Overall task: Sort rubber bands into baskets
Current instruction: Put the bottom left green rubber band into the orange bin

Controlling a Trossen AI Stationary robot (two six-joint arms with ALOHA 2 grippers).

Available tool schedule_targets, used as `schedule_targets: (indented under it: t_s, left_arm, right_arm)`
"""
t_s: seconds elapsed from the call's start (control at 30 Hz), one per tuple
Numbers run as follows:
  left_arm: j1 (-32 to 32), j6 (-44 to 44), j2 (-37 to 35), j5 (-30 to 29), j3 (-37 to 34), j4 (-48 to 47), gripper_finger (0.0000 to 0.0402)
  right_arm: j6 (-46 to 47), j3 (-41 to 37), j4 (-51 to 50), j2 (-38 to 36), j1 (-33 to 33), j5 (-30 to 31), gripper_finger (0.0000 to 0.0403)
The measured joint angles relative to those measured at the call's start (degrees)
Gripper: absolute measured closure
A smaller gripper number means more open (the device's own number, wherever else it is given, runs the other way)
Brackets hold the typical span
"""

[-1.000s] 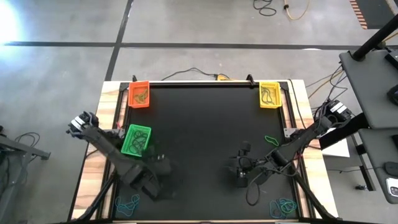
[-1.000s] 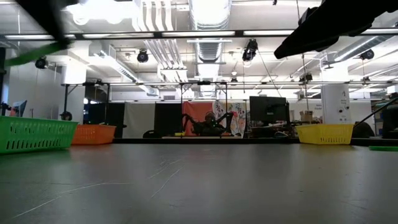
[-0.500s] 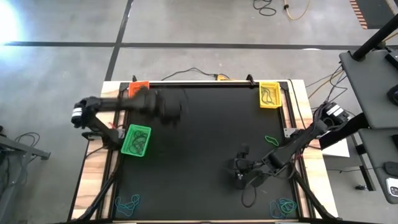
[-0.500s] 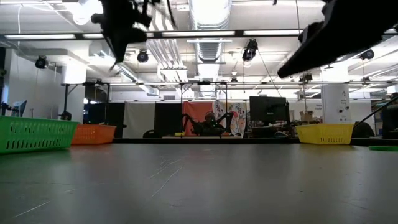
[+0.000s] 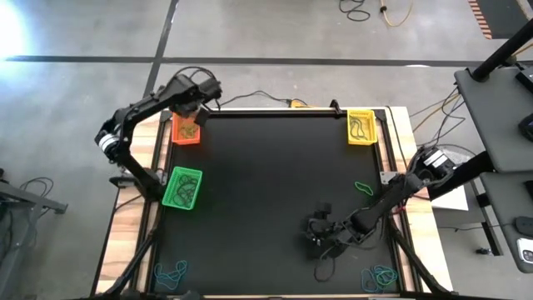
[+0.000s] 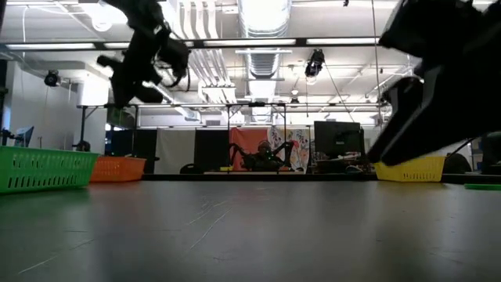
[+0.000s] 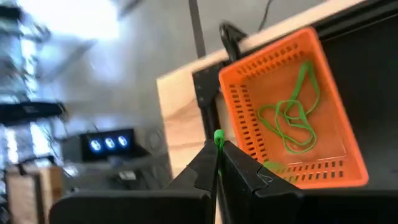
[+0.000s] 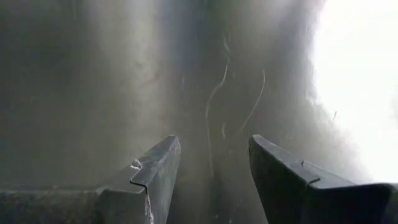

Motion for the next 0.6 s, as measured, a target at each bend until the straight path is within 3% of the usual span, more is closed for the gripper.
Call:
schedule_targets:
  t_s: [0.37,0.6]
  left_arm:
    - [4.43,4.83,0.40,6.29,-17.48,24.13,0.0401]
    - [6.88,4.97,2.29,6.26,-21.69,32.70,0.0401]
  right_arm:
    - [4.00,-0.02,1.33,3.21,-0.02,2.29,0.0216]
    - [1.98,-0.02,4.53,3.12,-0.04,3.36,0.0216]
